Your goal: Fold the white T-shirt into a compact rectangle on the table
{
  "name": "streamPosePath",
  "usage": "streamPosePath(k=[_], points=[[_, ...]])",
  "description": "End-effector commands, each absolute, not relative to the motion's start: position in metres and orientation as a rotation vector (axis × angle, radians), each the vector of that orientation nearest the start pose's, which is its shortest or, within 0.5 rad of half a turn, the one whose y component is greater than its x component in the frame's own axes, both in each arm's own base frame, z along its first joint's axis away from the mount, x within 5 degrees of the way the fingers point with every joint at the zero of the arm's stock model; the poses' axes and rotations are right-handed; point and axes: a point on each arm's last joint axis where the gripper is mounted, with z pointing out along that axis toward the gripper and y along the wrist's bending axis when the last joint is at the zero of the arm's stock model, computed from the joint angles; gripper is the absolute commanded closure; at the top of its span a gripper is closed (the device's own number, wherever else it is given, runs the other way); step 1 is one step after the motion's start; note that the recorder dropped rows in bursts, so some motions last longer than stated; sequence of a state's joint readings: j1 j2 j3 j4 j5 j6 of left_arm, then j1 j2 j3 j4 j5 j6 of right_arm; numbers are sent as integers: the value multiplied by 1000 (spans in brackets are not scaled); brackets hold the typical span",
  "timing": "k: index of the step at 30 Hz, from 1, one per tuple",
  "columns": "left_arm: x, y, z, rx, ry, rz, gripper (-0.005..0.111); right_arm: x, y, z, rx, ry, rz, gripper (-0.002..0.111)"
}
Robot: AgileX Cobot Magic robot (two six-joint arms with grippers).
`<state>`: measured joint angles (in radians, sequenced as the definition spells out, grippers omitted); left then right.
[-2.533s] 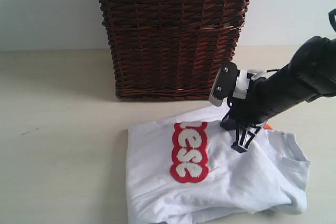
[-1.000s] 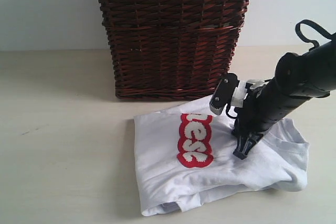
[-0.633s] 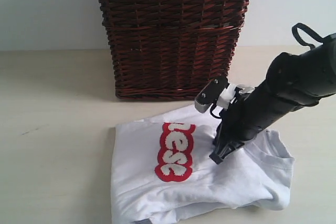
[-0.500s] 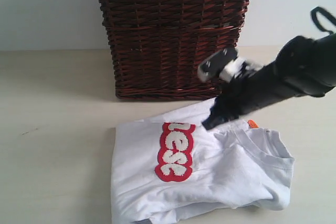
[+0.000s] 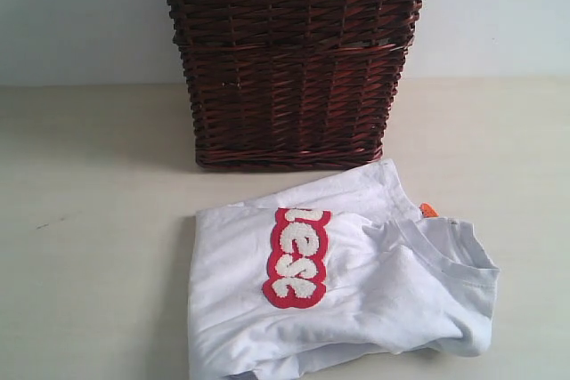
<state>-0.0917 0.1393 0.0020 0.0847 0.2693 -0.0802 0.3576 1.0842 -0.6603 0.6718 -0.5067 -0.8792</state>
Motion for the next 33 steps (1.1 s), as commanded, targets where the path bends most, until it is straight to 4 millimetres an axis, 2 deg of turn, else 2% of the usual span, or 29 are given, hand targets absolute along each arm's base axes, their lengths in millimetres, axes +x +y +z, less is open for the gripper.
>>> streamPosePath(k=[1,3,5,9,12,15,17,20,24,27,33], points=[[63,-4,181,69,1883,-39,107,184,28,282,-575,1495,-428,108],[63,-4,181,69,1883,-39,107,159,12,256,-558,1535,-489,108],[63,-4,181,69,1883,-39,107,132,0,241,-435,1533,-479,108],[63,-4,181,69,1883,-39,107,91,-5,230,-286,1429,-407,108],[63,-4,181,69,1883,-39,107,72,0,220,-391,1427,-414,108],[63,-4,181,69,1883,-39,107,59,3,204,-537,1516,-452,108],[63,-4,181,69,1883,-39,107,56,4,193,-587,1624,-430,108],[63,-4,181,69,1882,-39,107,55,6,192,-591,1630,-377,108],[63,-4,181,70,1883,-39,107,55,11,194,-535,1614,-221,108],[63,-4,181,70,1883,-39,107,54,16,193,-410,1661,-14,108],[63,-4,181,70,1883,-39,107,53,19,194,-302,1667,134,108]])
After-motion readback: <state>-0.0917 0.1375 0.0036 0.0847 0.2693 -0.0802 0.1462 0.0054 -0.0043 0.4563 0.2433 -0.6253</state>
